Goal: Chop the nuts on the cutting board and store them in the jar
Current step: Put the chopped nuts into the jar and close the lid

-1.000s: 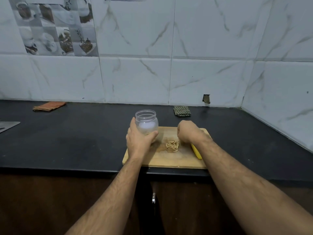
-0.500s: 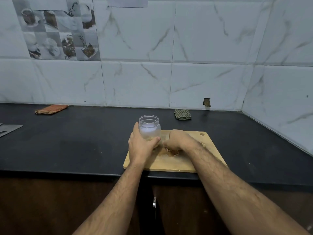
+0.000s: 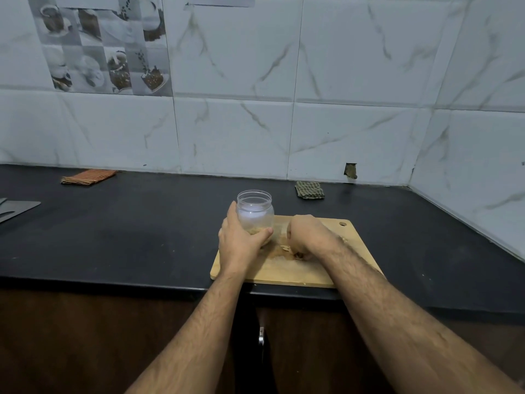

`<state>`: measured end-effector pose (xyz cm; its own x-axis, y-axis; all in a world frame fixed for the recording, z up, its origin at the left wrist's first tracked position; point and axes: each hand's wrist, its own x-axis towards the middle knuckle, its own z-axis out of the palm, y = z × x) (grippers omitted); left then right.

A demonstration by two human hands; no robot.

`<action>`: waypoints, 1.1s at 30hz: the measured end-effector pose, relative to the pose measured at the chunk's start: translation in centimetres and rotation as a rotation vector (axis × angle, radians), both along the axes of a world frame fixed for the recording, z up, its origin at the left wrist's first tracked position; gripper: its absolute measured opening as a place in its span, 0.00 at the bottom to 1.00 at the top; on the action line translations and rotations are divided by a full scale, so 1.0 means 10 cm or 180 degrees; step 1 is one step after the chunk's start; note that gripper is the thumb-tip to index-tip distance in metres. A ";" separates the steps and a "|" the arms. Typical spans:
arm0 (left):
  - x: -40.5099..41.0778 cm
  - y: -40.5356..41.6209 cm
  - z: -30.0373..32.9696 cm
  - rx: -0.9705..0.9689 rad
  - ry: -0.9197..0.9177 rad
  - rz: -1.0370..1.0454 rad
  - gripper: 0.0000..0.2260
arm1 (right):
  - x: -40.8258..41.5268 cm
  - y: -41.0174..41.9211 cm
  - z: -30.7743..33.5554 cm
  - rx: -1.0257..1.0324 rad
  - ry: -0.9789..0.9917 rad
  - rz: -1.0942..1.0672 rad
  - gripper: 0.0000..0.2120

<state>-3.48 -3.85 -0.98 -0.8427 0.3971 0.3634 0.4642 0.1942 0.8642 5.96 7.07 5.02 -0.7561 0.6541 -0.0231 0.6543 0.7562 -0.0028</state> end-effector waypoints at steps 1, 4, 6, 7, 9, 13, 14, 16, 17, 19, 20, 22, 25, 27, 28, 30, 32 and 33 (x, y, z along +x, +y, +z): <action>0.00 0.00 0.00 -0.0007 -0.0001 0.0003 0.46 | 0.01 -0.01 0.01 0.0012 0.0023 0.0007 0.05; 0.00 -0.01 0.00 -0.0018 0.0005 0.0000 0.46 | 0.00 0.01 0.02 -0.0347 0.0111 -0.0132 0.04; 0.00 -0.02 0.00 -0.0031 0.0000 -0.0001 0.46 | 0.00 0.03 0.02 -0.0530 0.0132 -0.0188 0.04; 0.00 -0.02 0.00 -0.0033 -0.0004 -0.0006 0.46 | 0.00 0.03 0.02 -0.0532 0.0123 -0.0169 0.04; 0.01 -0.02 0.01 -0.0039 -0.0002 -0.0021 0.47 | 0.00 0.03 0.01 -0.0531 0.0180 -0.0122 0.03; 0.00 -0.04 0.01 -0.0041 -0.0016 -0.0060 0.47 | 0.03 0.11 0.01 -0.0889 0.0380 -0.0166 0.05; 0.00 -0.04 0.01 -0.0033 -0.0021 -0.0067 0.47 | 0.05 0.16 0.02 -0.1162 0.0516 -0.0221 0.06; 0.00 -0.05 0.01 -0.0018 -0.0036 -0.0086 0.47 | 0.12 0.26 0.08 -0.1612 0.0865 -0.0243 0.07; 0.00 -0.05 0.01 -0.0010 -0.0050 -0.0097 0.47 | 0.16 0.29 0.12 -0.1750 0.1033 -0.0216 0.07; 0.00 -0.05 0.00 0.0006 -0.0051 -0.0108 0.48 | 0.22 0.35 0.24 -0.1911 0.1333 -0.0136 0.08; 0.00 -0.05 0.00 0.0009 -0.0039 -0.0111 0.48 | 0.24 0.36 0.32 -0.1972 0.1461 -0.0091 0.09; 0.01 -0.05 0.00 -0.0006 -0.0010 -0.0119 0.48 | 0.22 0.37 0.50 -0.2013 0.1649 0.0007 0.09; 0.04 -0.06 0.02 -0.0072 0.0090 -0.0135 0.48 | 0.10 0.31 0.76 -0.1899 0.1811 0.0192 0.10; 0.06 -0.05 0.03 -0.0159 0.0252 -0.0138 0.47 | -0.01 0.22 0.90 -0.1817 0.1854 0.0337 0.11; 0.08 -0.05 0.03 -0.0188 0.0315 -0.0134 0.47 | -0.07 0.17 0.95 -0.1761 0.1829 0.0402 0.11; 0.09 -0.06 0.04 -0.0205 0.0370 -0.0128 0.47 | -0.18 0.08 1.02 -0.1626 0.1685 0.0499 0.10; 0.11 -0.06 0.05 -0.0232 0.0399 -0.0118 0.47 | -0.28 0.01 1.06 -0.1488 0.1490 0.0537 0.09; 0.11 -0.06 0.05 -0.0245 0.0408 -0.0113 0.47 | -0.32 -0.02 1.07 -0.1408 0.1395 0.0535 0.08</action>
